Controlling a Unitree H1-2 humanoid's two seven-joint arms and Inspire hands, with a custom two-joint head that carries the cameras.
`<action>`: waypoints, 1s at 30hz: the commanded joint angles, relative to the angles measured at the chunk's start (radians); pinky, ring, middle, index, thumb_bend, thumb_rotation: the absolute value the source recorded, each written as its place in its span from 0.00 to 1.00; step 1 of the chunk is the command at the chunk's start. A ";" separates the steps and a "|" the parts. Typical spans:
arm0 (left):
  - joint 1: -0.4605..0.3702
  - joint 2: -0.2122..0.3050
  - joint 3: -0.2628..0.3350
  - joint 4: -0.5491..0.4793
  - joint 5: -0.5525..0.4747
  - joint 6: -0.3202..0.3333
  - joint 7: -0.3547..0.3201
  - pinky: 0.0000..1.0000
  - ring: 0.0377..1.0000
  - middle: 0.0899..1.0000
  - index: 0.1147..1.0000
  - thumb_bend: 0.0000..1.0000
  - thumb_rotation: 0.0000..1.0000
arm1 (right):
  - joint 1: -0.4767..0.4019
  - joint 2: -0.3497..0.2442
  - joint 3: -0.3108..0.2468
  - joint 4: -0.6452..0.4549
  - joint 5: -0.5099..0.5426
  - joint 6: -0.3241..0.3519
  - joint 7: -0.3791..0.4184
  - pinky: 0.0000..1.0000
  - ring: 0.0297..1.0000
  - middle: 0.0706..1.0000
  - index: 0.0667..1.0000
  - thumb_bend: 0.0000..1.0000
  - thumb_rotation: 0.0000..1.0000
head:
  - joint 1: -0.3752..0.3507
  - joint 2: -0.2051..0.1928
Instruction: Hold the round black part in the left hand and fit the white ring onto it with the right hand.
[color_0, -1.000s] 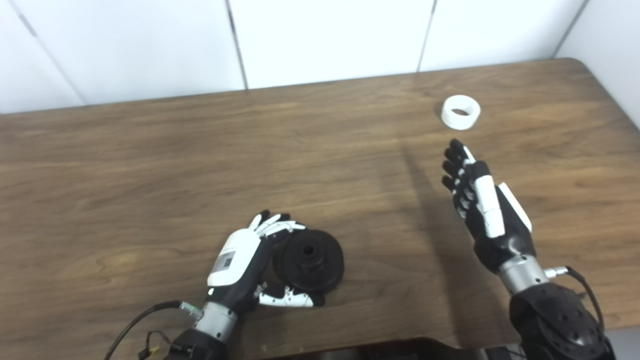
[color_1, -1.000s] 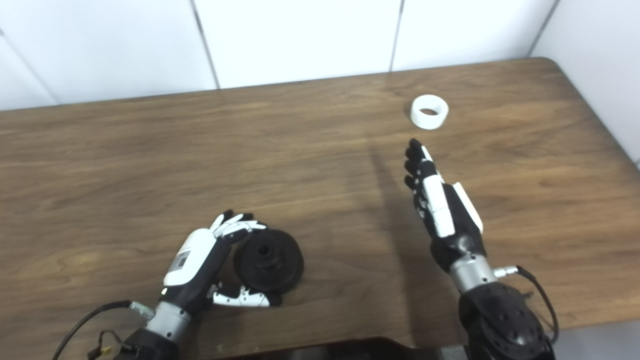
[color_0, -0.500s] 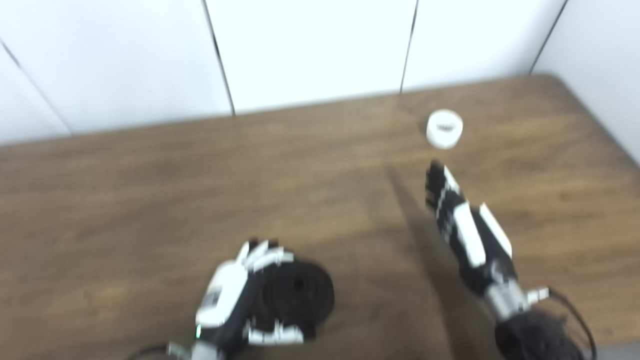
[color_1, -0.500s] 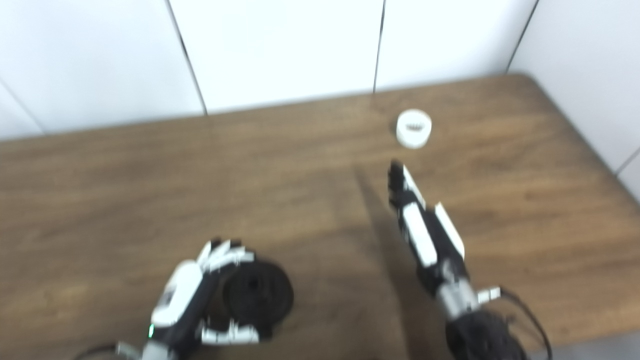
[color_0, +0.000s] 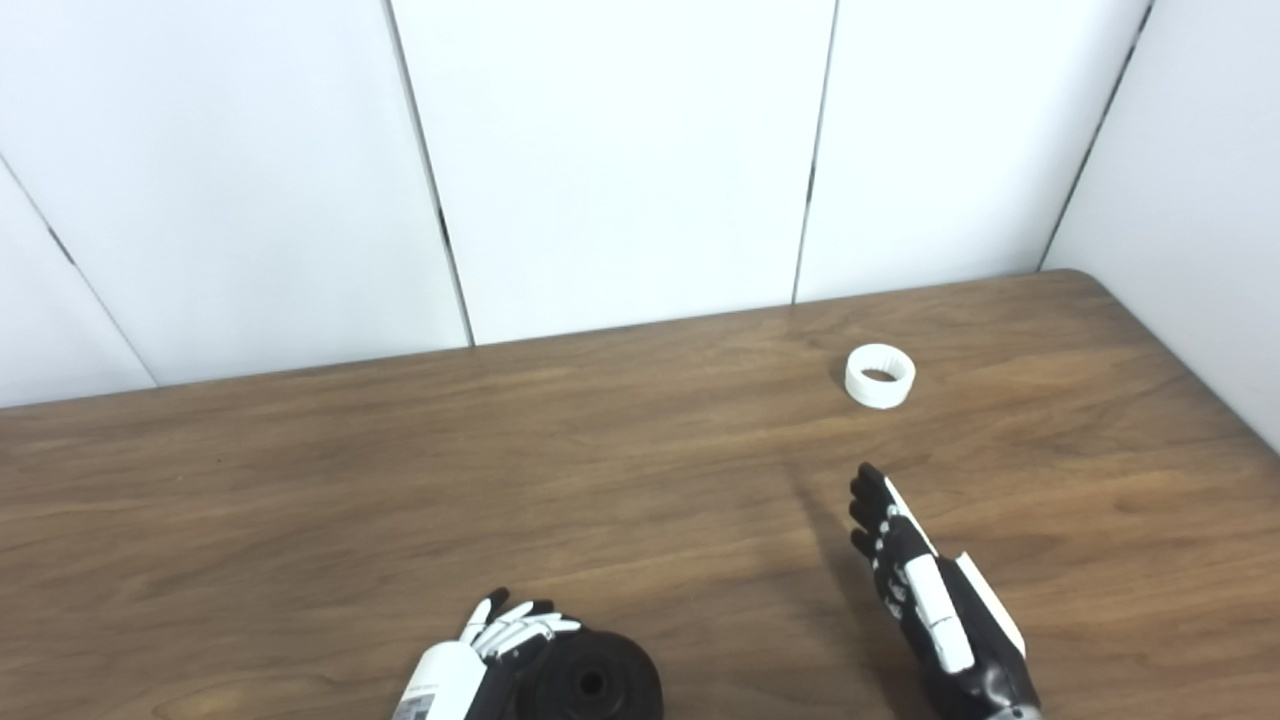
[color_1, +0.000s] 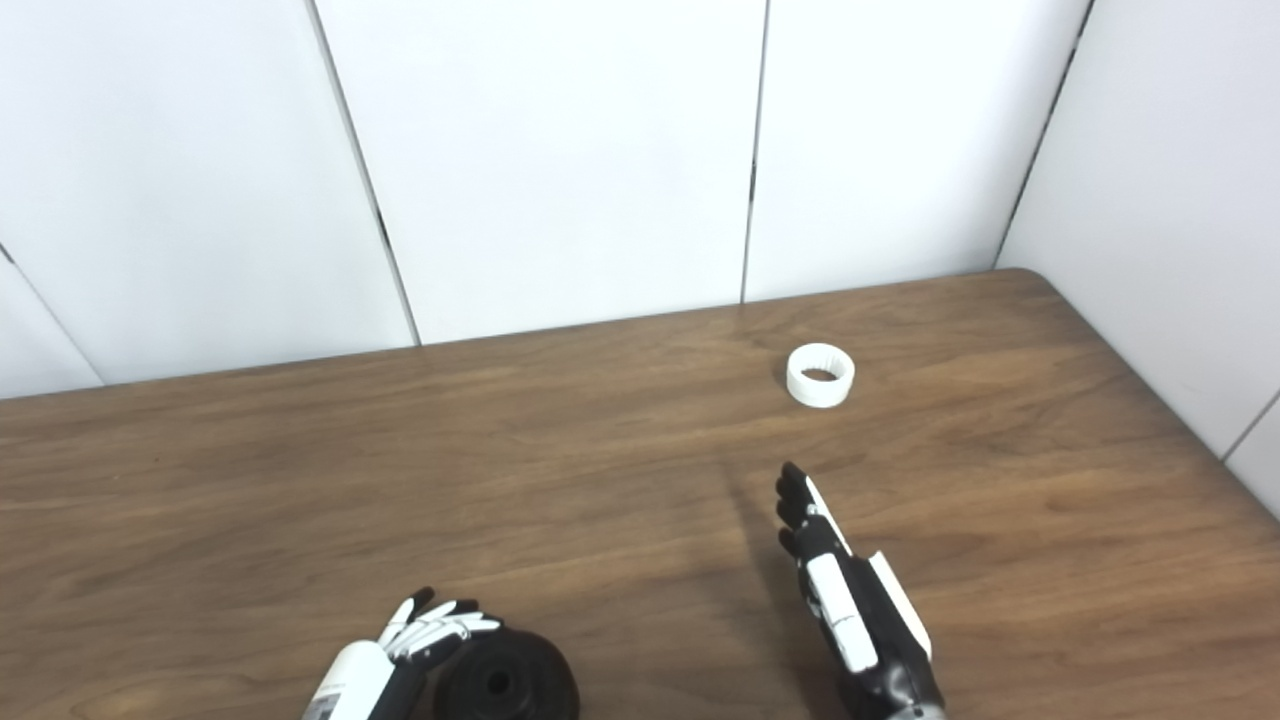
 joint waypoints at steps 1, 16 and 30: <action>0.032 0.020 0.001 0.100 0.011 0.023 -0.013 1.00 0.85 0.76 0.42 0.52 0.06 | 0.003 0.037 0.002 -0.021 0.016 -0.052 0.006 1.00 1.00 1.00 1.00 0.61 0.98 | -0.004 0.002; 0.019 0.017 -0.001 0.135 0.034 0.033 -0.004 1.00 0.86 0.75 0.42 0.52 0.05 | -0.170 -0.003 -0.052 -0.172 -0.091 0.201 -0.061 1.00 1.00 0.98 0.98 0.57 0.84 | -0.017 0.006; 0.003 0.020 -0.007 0.183 0.050 0.042 0.000 1.00 0.87 0.77 0.42 0.52 0.05 | -0.376 -0.159 -0.141 -0.266 -0.132 0.406 -0.012 1.00 1.00 0.98 0.98 0.62 0.84 | -0.031 0.003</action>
